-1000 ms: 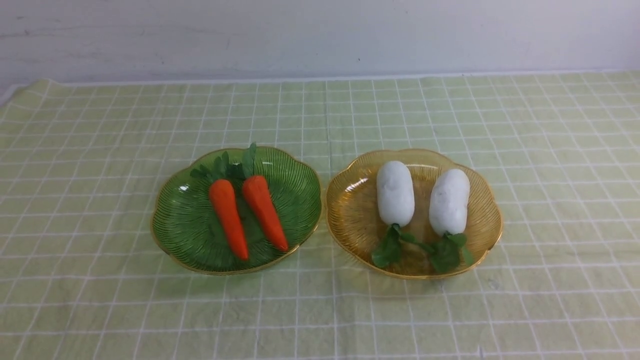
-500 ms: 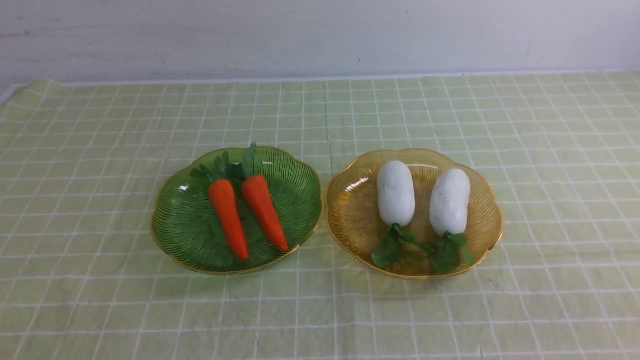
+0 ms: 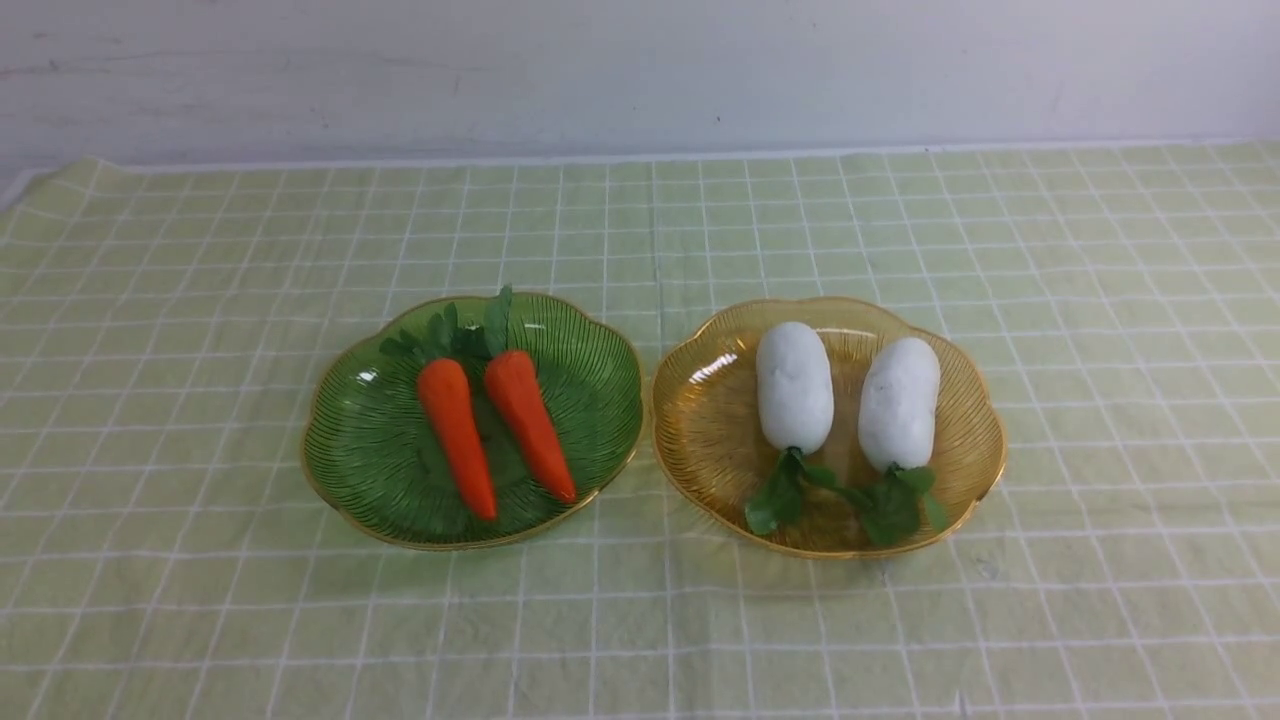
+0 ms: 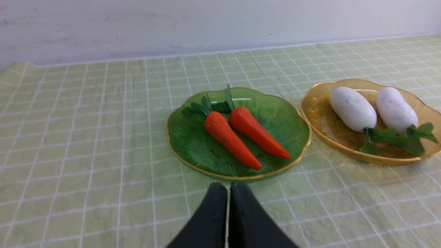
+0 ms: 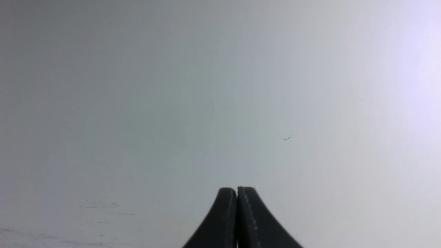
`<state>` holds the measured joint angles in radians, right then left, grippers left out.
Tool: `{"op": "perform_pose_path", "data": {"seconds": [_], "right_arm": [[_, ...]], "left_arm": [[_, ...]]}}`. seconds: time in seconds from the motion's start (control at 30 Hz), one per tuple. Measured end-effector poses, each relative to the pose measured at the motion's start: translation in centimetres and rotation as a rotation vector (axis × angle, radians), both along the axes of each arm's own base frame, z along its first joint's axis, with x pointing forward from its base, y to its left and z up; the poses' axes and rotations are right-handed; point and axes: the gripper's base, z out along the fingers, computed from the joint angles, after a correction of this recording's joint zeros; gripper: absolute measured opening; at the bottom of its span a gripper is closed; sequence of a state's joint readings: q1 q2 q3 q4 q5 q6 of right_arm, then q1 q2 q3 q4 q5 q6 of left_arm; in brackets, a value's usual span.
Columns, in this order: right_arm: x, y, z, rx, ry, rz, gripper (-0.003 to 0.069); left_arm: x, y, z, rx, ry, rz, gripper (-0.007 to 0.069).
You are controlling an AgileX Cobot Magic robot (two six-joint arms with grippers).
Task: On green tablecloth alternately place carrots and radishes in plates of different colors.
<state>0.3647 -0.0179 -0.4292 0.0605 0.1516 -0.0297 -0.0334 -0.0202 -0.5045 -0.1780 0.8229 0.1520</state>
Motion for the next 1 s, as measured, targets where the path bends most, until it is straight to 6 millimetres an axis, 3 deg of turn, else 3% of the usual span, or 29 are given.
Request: {"op": "perform_pose_path", "data": {"seconds": [0.1,0.13,0.17,0.23,0.33,0.4,0.67,1.0], "right_arm": [[0.0,0.0,0.0,0.0,0.0,0.0,-0.0015],[0.0,0.0,0.0,0.0,0.0,0.0,-0.0015],[0.0,0.0,0.0,0.0,0.0,0.0,-0.0015],[0.0,0.0,0.0,0.001,0.0,0.0,-0.0015],[0.0,0.0,0.0,0.0,0.001,0.0,-0.0015],[0.0,0.0,0.0,0.0,0.0,0.0,-0.0015],[0.0,0.0,0.0,0.0,0.004,0.001,-0.0015],[0.0,0.0,0.0,0.0,0.004,0.001,-0.0015]], "left_arm": [[1.6,0.2,-1.8,0.009,-0.022,0.024,-0.0008],[2.7,0.3,-3.7,0.013,-0.02,0.04,-0.0008],[2.9,0.3,-3.8,0.013,-0.035,0.045,-0.0008],[4.7,0.5,-7.7,0.007,-0.03,0.07,-0.0008],[5.5,0.5,-11.0,0.015,-0.01,0.074,-0.0008],[5.6,0.4,-12.1,0.036,0.019,0.051,-0.0008],[5.4,0.5,-12.9,0.137,0.087,0.017,-0.0008],[5.4,0.5,-12.9,-0.017,0.108,0.059,-0.0008]]}}
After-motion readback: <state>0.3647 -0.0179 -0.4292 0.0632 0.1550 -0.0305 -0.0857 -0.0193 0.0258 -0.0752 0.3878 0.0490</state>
